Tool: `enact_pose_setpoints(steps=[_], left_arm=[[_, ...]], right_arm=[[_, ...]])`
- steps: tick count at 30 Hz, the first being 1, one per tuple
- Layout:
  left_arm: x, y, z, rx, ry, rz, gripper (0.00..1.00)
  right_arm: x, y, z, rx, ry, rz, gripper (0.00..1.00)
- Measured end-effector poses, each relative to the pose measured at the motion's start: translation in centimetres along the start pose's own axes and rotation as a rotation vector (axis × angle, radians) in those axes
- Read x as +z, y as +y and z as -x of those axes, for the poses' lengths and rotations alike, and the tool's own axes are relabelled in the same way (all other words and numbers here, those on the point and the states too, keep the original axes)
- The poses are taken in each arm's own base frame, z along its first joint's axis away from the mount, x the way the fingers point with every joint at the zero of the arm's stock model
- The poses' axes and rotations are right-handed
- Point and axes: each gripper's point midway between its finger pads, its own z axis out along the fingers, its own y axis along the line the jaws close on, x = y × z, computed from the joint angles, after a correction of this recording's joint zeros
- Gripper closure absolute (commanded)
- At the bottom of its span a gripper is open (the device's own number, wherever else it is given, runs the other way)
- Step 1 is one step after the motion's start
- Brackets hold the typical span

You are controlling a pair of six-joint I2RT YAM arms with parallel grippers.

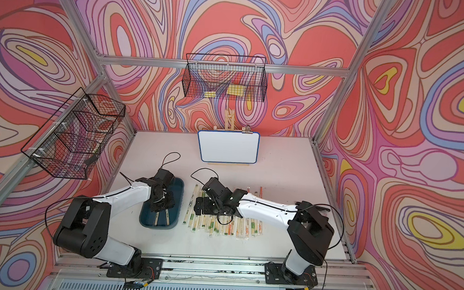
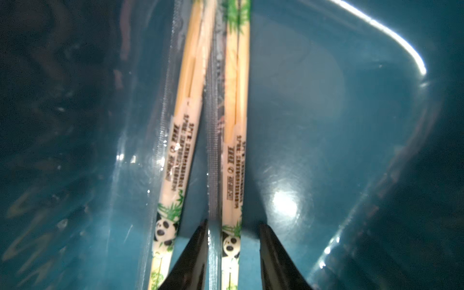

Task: Take the paired disposable chopsticks out of the storage box
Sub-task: Pick up the paired disposable chopsticks from the storage box.

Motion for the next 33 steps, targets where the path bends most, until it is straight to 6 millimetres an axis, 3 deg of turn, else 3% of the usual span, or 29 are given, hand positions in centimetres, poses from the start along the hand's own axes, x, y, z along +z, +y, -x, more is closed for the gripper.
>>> enact_pose_setpoints(steps=[9,21,33], left_arm=[[0.1,0.1,0.3,-0.006,-0.009,0.001,0.89],[-0.5,-0.3,0.5,-0.002,-0.012,-0.016,0.98],[-6.3,-2.1,3.6,0.035,-0.118,-0.087,1.00]], right_arm=[[0.0,0.0,0.0,0.000,0.001,-0.001,0.06],[0.0,0.0,0.0,0.001,0.001,-0.001,0.07],[0.0,0.0,0.0,0.000,0.001,-0.001,0.07]])
